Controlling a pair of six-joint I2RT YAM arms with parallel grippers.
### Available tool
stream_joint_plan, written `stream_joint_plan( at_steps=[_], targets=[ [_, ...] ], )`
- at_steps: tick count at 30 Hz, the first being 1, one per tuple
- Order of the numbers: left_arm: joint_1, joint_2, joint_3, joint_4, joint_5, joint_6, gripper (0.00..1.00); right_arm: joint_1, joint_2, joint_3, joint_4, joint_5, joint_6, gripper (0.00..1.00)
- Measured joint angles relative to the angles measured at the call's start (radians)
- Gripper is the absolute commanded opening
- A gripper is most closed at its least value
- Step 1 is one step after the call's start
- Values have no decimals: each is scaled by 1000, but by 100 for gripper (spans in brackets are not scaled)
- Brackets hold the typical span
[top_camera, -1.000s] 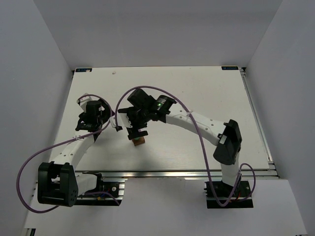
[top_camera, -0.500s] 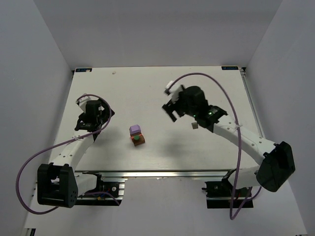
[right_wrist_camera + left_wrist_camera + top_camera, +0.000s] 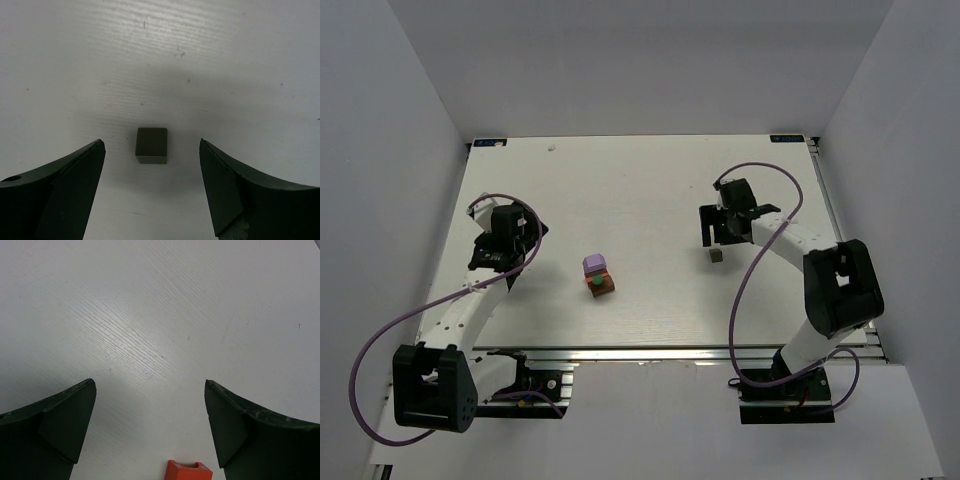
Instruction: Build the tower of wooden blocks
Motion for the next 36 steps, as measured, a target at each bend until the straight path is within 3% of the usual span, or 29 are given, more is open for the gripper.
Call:
stream_joint_plan(
  at_steps=[6,24,30,36],
  targets=[
    [0,-1,0,-3,-16,-2,98,-11,94,0,-35,-23,23,77],
    [0,-1,-2,13,-21,0,98,-13,107,-7,-31,-72,24,54],
    [0,-1,-3,16,-21,0,98,-13,107,-8,-29,-71,20,30],
    [0,-1,-6,20,-21,1,98,-13,107,-8,-29,-66,20,21]
  ],
)
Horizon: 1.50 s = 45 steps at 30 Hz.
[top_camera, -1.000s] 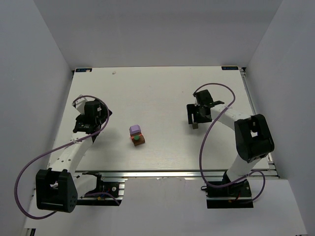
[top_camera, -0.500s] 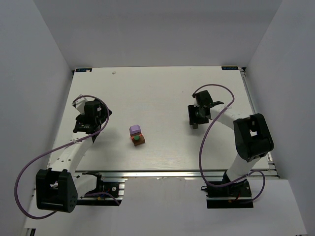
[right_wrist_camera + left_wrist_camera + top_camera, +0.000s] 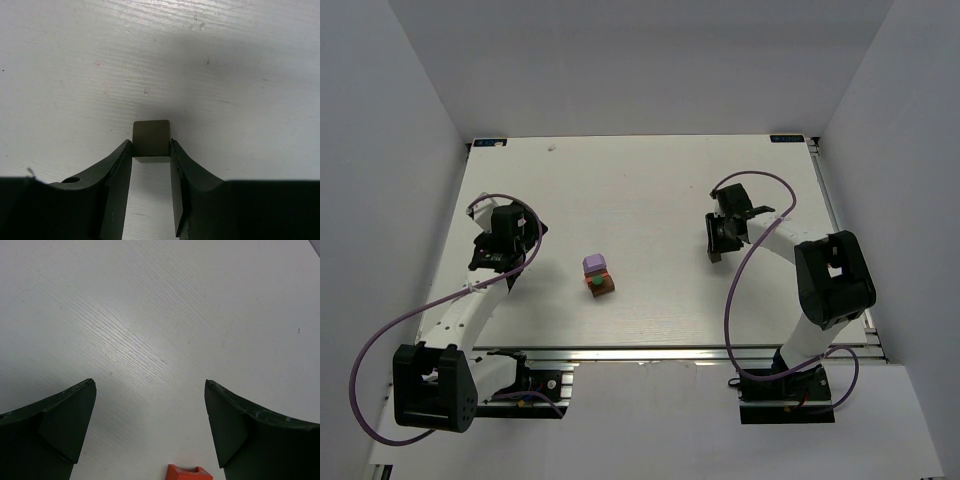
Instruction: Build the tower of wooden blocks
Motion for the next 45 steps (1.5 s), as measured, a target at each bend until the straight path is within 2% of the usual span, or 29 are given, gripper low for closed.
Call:
stream_joint_plan(
  at_steps=[7,11,20,27,31,36,42,45],
  targets=[
    [0,0,0,0,0,1,98,6,-11,2,-7,-53,-66,17],
    [0,0,0,4,1,8,98,53,-50,40,-24,-79,-158,16],
    [0,17,-1,24,17,36,98,287,-72,319,-55,-230,-421,11],
    [0,17,-3,48,35,54,98,463,37,664,-208,-330,-656,11],
    [0,17,-12,60,39,62,98,517,110,779,-300,-371,-795,13],
    [0,17,-18,62,56,69,98,557,149,805,-423,-415,-961,13],
    [0,17,-18,68,62,72,98,597,250,1003,-553,-413,-1040,13],
    [0,17,-18,68,62,74,98,620,281,1045,-578,-386,-1039,13]
  ],
)
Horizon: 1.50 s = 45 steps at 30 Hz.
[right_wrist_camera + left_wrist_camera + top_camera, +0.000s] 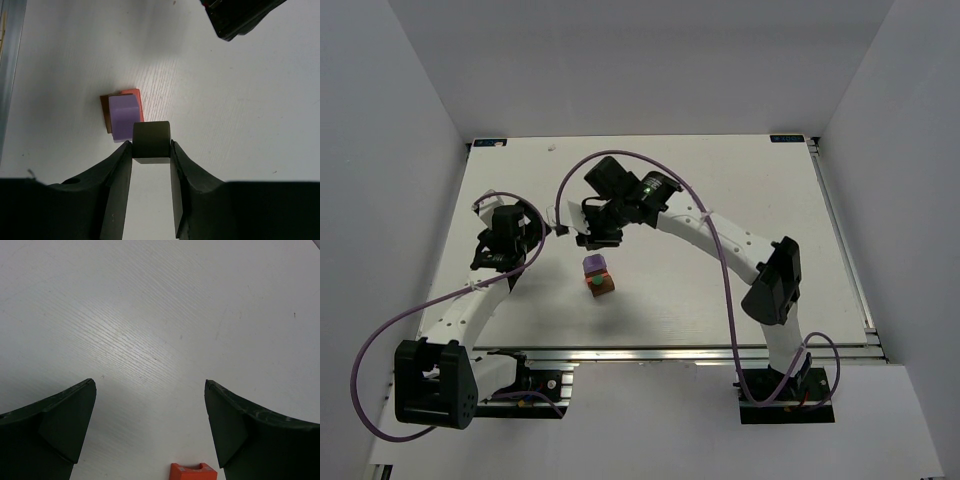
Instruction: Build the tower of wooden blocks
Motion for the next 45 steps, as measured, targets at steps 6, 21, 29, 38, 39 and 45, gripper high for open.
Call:
stream_joint_plan(
  at_steps=[6,21,29,38,39,45],
  targets=[
    [0,0,0,4,0,2,98,60,34,13,-32,97,98,8],
    [0,6,0,11,3,6,98,79,45,34,-33,177,162,9],
    [0,8,0,11,-1,6,98,80,59,31,-32,170,152,11],
    [0,8,0,11,-2,6,98,80,59,29,-32,164,125,16],
    [0,8,0,11,-2,6,98,80,59,27,-32,164,122,16],
    [0,8,0,11,-2,6,98,82,60,9,-35,156,101,16]
  ],
)
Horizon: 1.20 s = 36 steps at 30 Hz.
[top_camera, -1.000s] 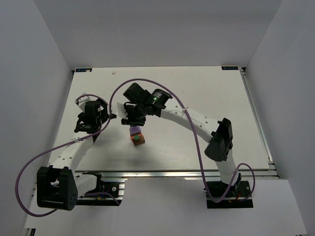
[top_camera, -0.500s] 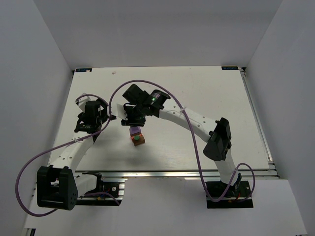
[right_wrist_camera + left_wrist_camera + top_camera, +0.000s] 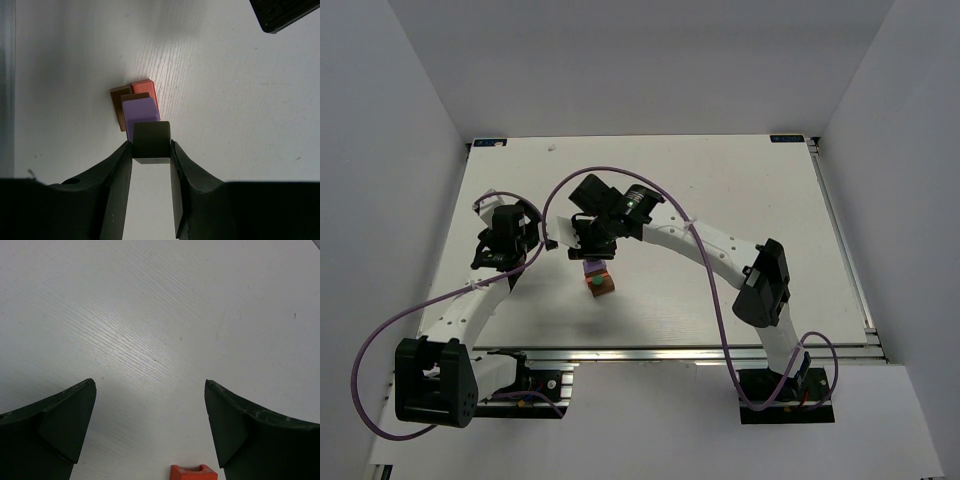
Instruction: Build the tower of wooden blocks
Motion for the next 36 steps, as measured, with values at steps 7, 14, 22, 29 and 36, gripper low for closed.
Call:
stream_joint_plan(
  at_steps=[7,14,22,29,36],
  targets=[
    [0,0,0,0,0,0,98,0,1,-7,0,-3,-14,19],
    [0,0,0,0,0,3,98,0,8,-7,1,-3,-30,21],
    [0,0,0,0,0,7,98,2,13,-8,1,-4,-35,22],
    [0,1,0,1,0,8,98,6,13,-8,1,-5,-42,26],
    [0,11,0,3,-3,12,98,6,13,-8,1,-6,-56,32]
  ],
)
